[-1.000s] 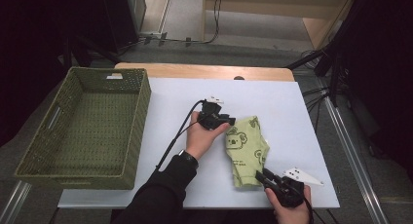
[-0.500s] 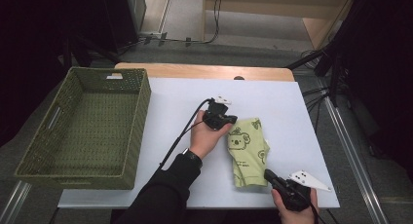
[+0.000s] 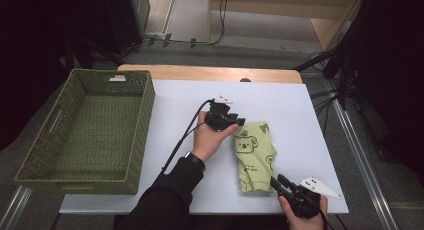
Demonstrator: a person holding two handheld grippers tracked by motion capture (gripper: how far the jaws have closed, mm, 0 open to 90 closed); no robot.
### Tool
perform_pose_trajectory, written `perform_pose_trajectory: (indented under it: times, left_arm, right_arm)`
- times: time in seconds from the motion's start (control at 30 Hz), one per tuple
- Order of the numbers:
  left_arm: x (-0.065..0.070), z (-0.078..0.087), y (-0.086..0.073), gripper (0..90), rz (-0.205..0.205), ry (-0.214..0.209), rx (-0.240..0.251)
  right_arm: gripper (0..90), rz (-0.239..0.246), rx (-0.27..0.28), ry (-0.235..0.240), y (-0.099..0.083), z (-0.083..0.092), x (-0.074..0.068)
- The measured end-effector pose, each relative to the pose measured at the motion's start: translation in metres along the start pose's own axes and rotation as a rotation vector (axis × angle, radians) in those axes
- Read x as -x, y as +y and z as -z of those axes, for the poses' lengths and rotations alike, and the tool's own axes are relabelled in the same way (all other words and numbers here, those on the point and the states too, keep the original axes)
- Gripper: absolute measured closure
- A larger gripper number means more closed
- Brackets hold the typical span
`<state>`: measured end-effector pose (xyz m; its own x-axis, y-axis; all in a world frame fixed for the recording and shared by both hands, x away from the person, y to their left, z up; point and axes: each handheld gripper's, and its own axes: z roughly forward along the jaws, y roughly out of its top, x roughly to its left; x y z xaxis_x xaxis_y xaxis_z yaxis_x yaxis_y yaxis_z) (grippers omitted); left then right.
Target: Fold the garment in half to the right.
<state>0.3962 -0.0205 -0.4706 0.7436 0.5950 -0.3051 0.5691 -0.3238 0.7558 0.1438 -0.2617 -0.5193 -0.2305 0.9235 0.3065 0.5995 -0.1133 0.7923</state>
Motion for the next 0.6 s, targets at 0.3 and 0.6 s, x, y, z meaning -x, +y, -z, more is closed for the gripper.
perform_pose_trajectory:
  times: [0.3, 0.6]
  left_arm:
    - [-0.012, -0.002, -0.011, 51.8, 0.044, 0.007, -0.053]
    - [-0.013, -0.015, -0.012, 64.5, 0.091, 0.005, -0.109]
  right_arm:
    - [43.1, 0.003, -0.056, 0.012, -0.001, -0.013, -0.006]
    - [59.1, -0.006, -0.105, 0.041, -0.006, -0.020, -0.005]
